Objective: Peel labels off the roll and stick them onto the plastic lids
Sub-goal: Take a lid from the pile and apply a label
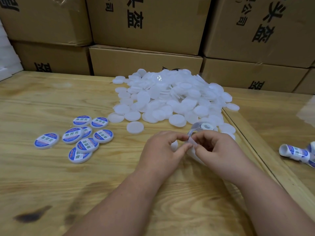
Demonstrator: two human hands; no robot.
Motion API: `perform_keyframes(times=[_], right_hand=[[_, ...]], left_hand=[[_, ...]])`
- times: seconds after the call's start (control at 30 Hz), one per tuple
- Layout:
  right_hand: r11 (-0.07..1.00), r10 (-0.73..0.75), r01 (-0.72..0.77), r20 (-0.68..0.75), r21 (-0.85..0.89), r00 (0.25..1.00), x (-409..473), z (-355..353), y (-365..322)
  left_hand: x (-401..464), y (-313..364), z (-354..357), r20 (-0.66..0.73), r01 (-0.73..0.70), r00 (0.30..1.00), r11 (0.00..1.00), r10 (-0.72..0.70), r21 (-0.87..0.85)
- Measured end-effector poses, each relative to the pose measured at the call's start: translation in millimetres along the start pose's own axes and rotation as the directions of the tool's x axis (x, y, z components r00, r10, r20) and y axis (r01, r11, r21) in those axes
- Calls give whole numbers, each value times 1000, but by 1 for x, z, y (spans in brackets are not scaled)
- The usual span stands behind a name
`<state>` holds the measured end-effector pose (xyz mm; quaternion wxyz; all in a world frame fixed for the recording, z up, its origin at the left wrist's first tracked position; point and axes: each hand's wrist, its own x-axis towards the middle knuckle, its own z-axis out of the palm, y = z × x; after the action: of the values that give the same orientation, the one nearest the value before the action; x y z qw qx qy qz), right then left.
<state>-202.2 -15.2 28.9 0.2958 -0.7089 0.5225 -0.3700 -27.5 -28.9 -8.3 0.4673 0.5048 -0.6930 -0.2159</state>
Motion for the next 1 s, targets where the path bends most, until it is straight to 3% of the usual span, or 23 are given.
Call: perform_keyframes(times=[0.33,0.47,0.7,0.83,0.9,1.0], right_hand=[[999,-14,12,-29,-53,999,-2,-2,-4],[993,15,-22,-55,-117,998,-3,-10,-8],[954,137,-190,-228,-233,964,-4,-45,6],[902,211,-344,-427,-263,879,-1,-54,14],[877,77,-326,-566,-353,820,1,-50,12],[906,-265,-10,-585,-423,766,7,-33,-9]], left_hand=[[-1,1,0,-98,-33,995,999,28,-41],[1,3,-1,-119,24,992,998,-30,-51],[6,-3,-11,-181,225,948,955,-260,-195],[8,-2,-13,-192,266,922,911,-335,-315],[8,-1,-14,-187,252,925,904,-330,-345],[8,-1,-14,-176,234,935,908,-308,-347]])
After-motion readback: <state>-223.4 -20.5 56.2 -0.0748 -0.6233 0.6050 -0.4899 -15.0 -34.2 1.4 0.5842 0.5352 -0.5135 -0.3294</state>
